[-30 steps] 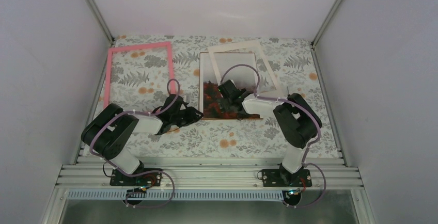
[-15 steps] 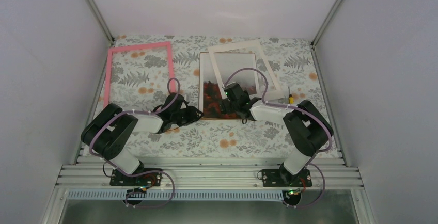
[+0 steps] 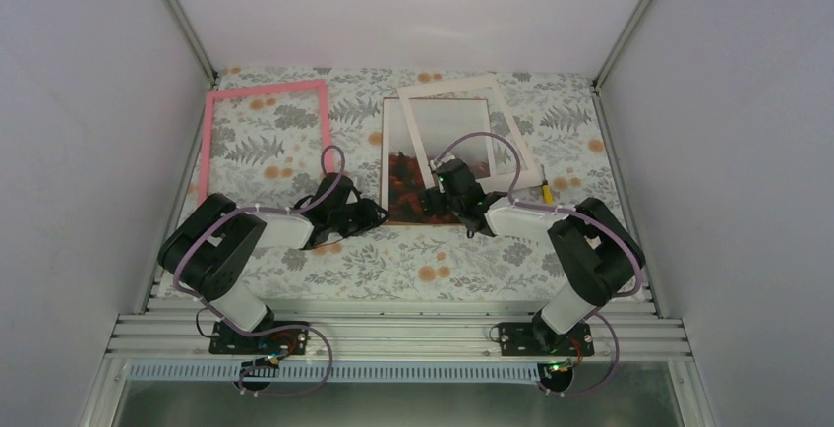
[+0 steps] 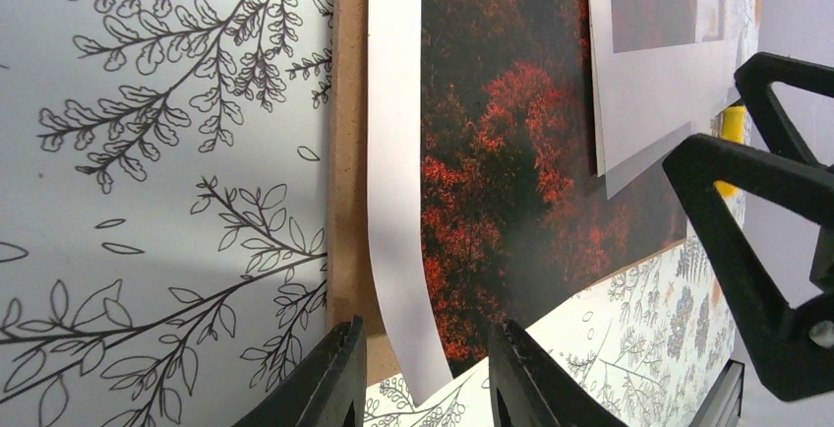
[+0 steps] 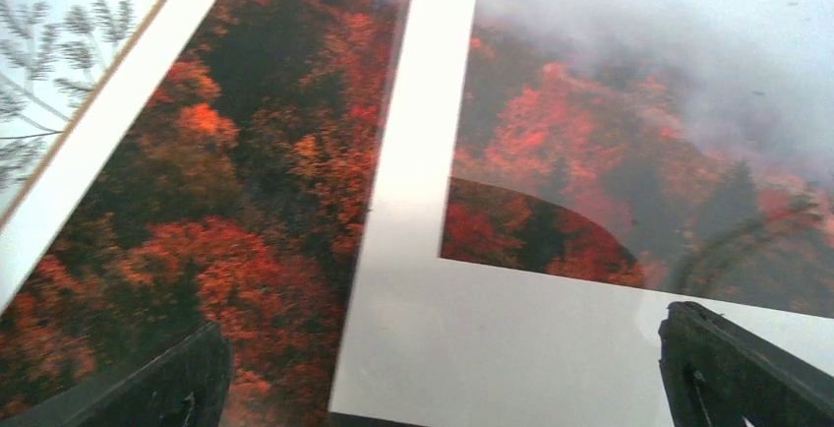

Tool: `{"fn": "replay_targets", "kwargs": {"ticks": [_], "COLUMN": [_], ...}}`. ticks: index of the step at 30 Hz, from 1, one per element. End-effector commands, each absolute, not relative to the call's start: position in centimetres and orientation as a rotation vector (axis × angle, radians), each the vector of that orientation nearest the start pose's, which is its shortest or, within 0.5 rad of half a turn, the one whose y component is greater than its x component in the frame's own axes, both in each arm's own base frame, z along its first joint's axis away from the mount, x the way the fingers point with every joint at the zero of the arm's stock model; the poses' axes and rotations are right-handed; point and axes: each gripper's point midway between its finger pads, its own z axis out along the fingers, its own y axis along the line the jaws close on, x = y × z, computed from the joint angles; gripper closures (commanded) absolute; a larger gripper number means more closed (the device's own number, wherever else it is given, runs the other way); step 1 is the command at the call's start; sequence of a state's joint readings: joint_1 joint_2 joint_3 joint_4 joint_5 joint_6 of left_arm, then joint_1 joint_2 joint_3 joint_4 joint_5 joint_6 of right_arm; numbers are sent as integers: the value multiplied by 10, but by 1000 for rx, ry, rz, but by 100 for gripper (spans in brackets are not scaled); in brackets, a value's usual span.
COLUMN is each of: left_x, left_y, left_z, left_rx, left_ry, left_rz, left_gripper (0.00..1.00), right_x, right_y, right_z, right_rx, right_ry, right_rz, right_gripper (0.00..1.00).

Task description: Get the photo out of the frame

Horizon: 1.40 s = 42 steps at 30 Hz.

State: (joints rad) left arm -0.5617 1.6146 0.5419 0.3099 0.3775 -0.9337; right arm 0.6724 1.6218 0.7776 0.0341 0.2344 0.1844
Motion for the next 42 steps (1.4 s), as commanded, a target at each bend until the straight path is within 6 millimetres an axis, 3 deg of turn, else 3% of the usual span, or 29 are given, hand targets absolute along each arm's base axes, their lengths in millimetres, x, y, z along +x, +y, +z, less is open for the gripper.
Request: {"fn": "replay_targets", "kwargs": {"ticks": [1,5,9,19,30,42], "left_x": [281,282,283,285,285,308], "left_y": [-250,-250,-256,-260,-261,-260], "left_z": [32,36,38,39,25,29], "left_rx": [-294,-293,-289,-298,-413,-452], "left_ry": [2576,2567,2561,2555,2569,2518], "left_rz": [-1092,-1095,-1138,-1173,-1227,-1265], "left_gripper": [67,67,67,67,68,68], "right_x": [335,320,316,317,318,320], "right_y": [248,262,263,262,262,261], "right_z": [73,83,87,78,78,78], "right_rx": [-561,-648,-661,-668,-663,-656], "right_ry": [2247,2197,2175,2183,2173,2167], "right_rz": [331,419,425,389,367,338], "right_gripper": [3,5,4,4,4,4]}}
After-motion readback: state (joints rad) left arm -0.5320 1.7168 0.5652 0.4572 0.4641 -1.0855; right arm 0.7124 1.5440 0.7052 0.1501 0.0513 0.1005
